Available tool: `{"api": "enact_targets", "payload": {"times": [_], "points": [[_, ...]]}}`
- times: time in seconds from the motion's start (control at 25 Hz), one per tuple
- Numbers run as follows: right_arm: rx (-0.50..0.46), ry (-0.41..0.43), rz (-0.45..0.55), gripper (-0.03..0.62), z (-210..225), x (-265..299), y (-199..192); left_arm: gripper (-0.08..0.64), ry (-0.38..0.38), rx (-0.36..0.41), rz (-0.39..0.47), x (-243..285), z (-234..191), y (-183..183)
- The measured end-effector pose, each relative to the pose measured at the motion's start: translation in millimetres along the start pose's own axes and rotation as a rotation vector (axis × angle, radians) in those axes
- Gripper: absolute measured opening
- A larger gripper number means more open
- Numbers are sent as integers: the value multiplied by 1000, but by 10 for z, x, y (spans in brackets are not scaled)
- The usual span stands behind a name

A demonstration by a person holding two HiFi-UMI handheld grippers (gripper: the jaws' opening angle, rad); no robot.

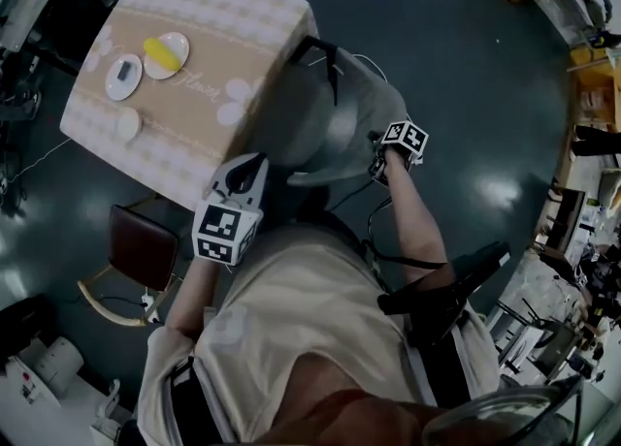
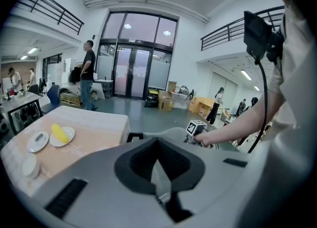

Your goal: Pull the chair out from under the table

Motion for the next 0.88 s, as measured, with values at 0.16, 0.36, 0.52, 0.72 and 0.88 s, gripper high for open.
{"api": "enact_targets", "payload": {"times": [0.16,0.36,0.52,0.72,0.88], "points": [[9,-16,4,201,15,-17,-2,8,-6,-2,7,2,7,-5],[28,7,-13,229,15,-16,-6,8,-2,-32,5,-32,-27,-67],[33,-19,-17,194,19,-16,-6,8,-4,-53,6,-44,-50,-113],[60,-54,-2,166,31,-9,-13,8,3,-58,24,-77,-124,-144],[66,-67,-3,155,14,47,-7,8,11,-81,26,-82,-189,-202]]}}
Point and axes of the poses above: the fingertips, and each gripper's own axes: x forward along the fingers, z to its right, y out of its top, the point moved 7 cm from there along -x, backward along the fingers, and after that the axes turned 13 degrees about -z, right-handed, at the moved point
